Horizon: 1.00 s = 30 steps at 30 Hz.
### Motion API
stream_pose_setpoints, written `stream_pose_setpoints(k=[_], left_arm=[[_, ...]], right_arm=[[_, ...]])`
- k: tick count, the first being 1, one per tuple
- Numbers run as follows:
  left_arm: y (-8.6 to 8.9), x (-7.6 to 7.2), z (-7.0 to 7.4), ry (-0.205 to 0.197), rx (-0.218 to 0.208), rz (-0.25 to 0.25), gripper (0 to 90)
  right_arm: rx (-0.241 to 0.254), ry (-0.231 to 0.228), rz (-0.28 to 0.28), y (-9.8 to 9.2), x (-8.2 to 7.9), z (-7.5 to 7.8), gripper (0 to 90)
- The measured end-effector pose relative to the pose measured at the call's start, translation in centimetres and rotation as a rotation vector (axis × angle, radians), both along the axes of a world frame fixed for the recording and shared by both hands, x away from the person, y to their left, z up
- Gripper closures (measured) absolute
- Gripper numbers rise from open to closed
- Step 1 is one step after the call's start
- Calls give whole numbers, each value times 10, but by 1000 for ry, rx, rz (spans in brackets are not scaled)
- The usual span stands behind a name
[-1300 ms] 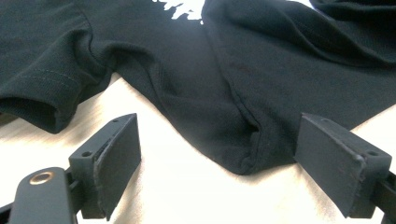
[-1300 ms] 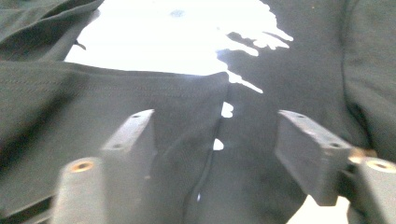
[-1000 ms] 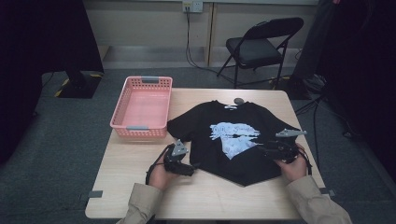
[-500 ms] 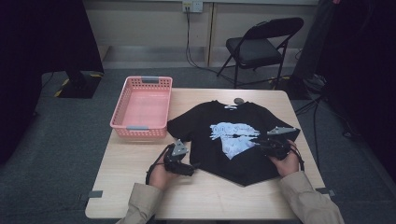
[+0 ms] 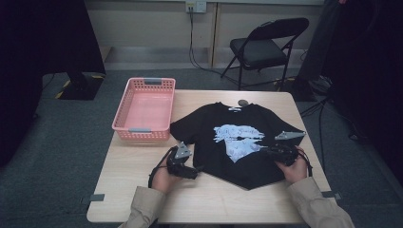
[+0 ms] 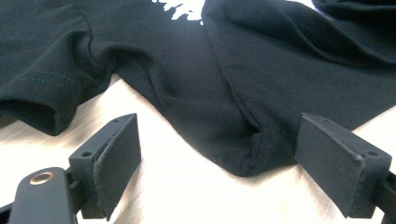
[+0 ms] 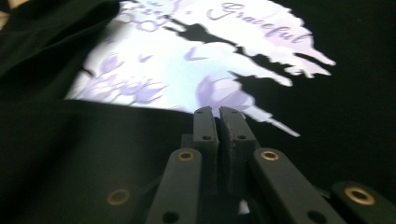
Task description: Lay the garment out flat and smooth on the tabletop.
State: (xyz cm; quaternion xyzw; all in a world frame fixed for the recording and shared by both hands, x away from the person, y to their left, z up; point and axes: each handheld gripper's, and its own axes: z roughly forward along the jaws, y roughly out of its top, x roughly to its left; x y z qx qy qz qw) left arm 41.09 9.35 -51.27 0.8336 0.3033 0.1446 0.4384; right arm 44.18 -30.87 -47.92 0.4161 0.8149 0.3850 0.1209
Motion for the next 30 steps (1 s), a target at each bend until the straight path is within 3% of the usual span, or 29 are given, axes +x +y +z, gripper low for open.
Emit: stream_pose_setpoints(k=[6, 12, 30], left_arm=[[0, 0, 0, 0, 0, 0, 142], [0, 0, 0, 0, 0, 0, 142], [0, 0, 0, 0, 2, 1, 142]], right_arm=[[-2, -31, 34, -1, -14, 9, 855], [46, -57, 73, -8, -34, 20, 856], [80, -40, 140, -19, -86, 18, 858]])
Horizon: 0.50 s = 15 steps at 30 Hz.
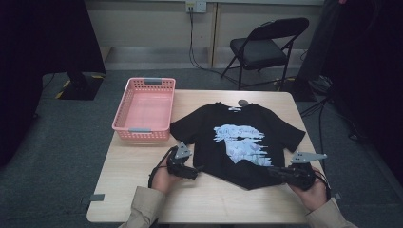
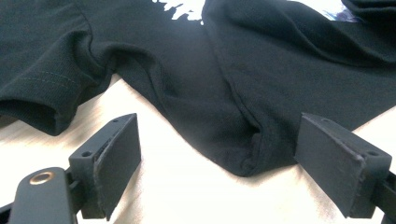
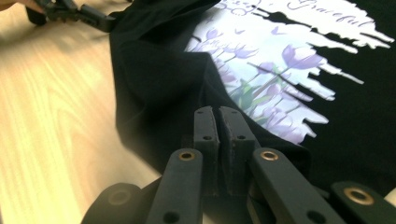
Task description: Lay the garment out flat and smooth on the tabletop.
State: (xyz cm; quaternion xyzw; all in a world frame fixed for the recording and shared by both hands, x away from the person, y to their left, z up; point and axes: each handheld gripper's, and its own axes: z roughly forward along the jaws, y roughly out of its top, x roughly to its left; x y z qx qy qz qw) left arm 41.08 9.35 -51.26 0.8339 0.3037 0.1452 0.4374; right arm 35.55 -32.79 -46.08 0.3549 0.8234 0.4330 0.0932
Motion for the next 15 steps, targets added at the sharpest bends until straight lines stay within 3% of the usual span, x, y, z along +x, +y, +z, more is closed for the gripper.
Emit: stream_pose_setpoints(k=[15], left_arm=[[0, 0, 0, 0, 0, -1, 141]], right_arm=[[11, 8, 23, -17, -33, -1, 858]])
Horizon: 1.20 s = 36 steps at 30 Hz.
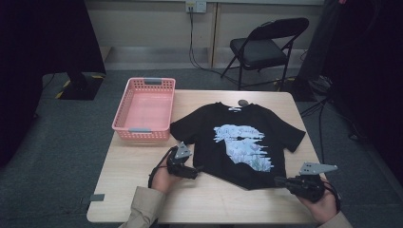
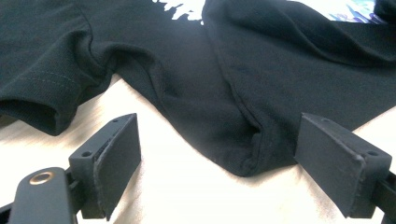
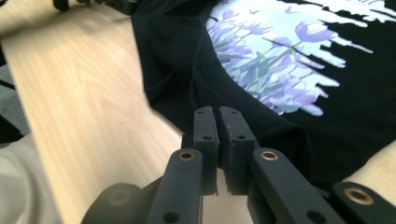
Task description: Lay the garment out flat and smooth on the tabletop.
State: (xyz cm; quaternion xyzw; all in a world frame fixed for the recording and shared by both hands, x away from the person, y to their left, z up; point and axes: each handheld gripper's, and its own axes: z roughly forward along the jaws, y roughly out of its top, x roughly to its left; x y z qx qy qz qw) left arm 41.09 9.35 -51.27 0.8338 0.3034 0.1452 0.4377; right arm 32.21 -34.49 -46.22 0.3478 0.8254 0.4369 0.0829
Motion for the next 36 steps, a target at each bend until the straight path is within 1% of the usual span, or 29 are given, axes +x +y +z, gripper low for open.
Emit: stream_pose_setpoints(k=[2, 5, 19, 26, 28, 33, 36], left_arm=[[0, 0, 0, 0, 0, 0, 141], [0, 0, 0, 0, 0, 1, 141], [0, 0, 0, 0, 0, 2, 141], [0, 0, 0, 0, 0, 3, 141], [0, 0, 0, 0, 0, 3, 140], [0, 0, 0, 0, 0, 4, 140], [0, 0, 0, 0, 0, 4, 140]], right_arm=[[4, -1, 5, -3, -6, 0, 858], [4, 8, 13, -5, -11, -2, 858], [11, 34, 40, -15, -30, -4, 858], [9, 35, 56, -22, -45, -5, 858], [5, 32, 57, -23, -46, -5, 858], [18, 35, 55, -30, -55, -4, 858], [20, 39, 55, -31, -57, -4, 858]])
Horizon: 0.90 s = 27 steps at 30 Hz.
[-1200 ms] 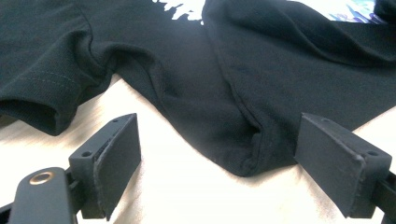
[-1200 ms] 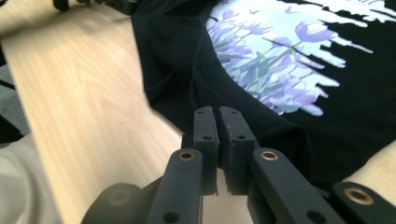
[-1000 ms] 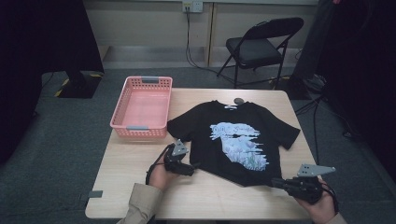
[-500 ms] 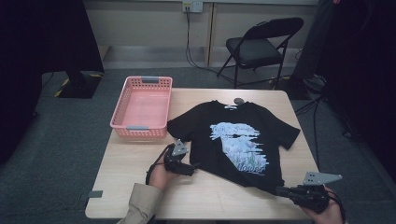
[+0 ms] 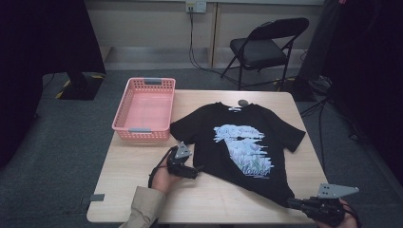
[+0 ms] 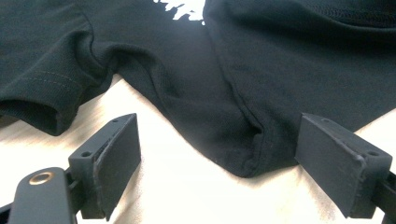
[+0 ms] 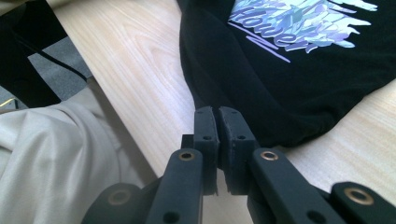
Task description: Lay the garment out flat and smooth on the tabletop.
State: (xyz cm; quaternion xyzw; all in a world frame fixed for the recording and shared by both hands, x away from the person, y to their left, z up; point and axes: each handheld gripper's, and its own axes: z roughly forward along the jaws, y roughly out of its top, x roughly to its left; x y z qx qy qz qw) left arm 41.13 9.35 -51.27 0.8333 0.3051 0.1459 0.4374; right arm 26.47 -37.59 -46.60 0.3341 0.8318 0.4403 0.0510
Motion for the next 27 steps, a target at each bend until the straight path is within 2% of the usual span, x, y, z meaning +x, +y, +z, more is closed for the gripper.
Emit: stream_pose_setpoints(k=[15, 18, 20, 21, 23, 27], left_arm=[[0, 0, 0, 0, 0, 0, 140], [0, 0, 0, 0, 0, 0, 140], [0, 0, 0, 0, 0, 0, 140], [0, 0, 0, 0, 0, 0, 140], [0, 0, 0, 0, 0, 0, 139], [0, 0, 0, 0, 1, 0, 139]], right_arm=[[-7, 9, 4, -6, -13, 0, 853], [-10, -1, 5, -7, -15, 2, 837], [4, -5, 0, -8, -17, 4, 797], [10, -10, -6, -9, -18, 5, 748], [16, -17, -17, -11, -18, 8, 725], [4, -44, -56, -10, -12, 14, 549]])
